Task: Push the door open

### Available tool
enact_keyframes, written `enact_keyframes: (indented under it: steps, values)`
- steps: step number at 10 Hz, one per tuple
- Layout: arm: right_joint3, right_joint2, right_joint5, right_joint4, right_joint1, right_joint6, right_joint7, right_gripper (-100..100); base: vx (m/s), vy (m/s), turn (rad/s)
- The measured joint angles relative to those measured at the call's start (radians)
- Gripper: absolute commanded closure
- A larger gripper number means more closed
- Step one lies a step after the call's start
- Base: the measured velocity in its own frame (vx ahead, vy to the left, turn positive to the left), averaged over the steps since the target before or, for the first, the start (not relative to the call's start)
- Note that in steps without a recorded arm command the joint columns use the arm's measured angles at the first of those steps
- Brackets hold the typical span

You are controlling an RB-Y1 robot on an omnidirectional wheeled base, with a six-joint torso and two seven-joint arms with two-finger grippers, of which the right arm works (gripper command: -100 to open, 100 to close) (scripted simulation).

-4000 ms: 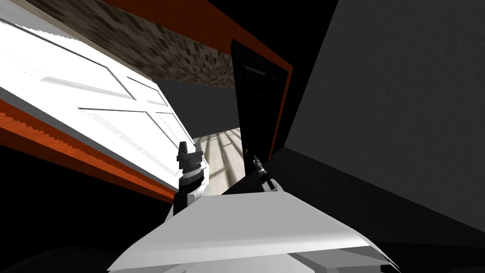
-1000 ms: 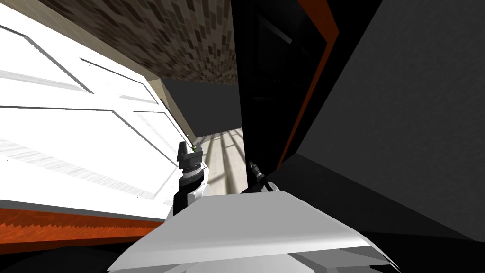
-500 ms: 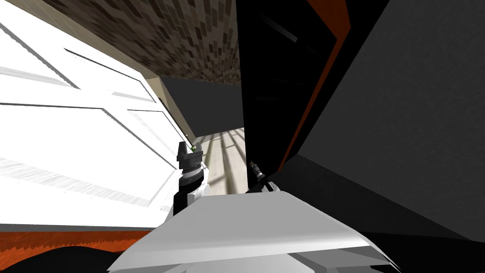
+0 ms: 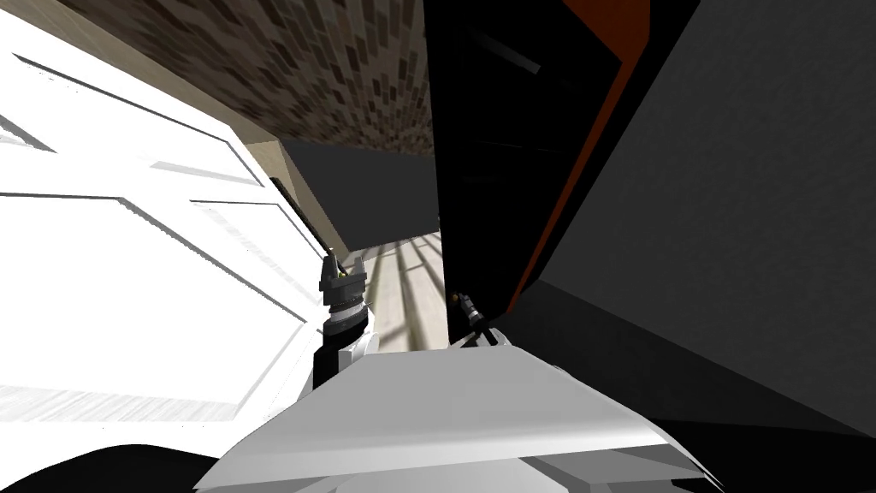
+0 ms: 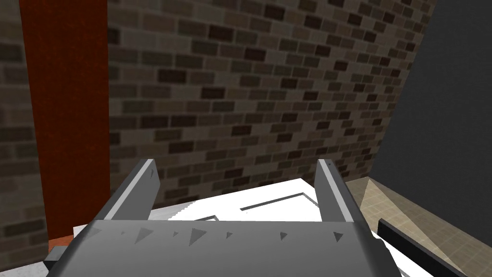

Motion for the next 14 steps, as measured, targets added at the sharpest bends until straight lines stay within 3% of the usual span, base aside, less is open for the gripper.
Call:
enact_keyframes:
  steps: [5,9,14]
  values:
    - [0.009,-0.002,0.001,-0.005,0.001,0.003,-0.013,-100,-0.184,-0.037,-0.014]
    - [0.017,0.016,0.003,-0.009,0.003,0.004,-0.025,-100,-0.165,-0.017,-0.015]
    - [0.011,0.004,-0.001,-0.005,0.003,-0.001,-0.018,-100,0.169,0.062,0.026]
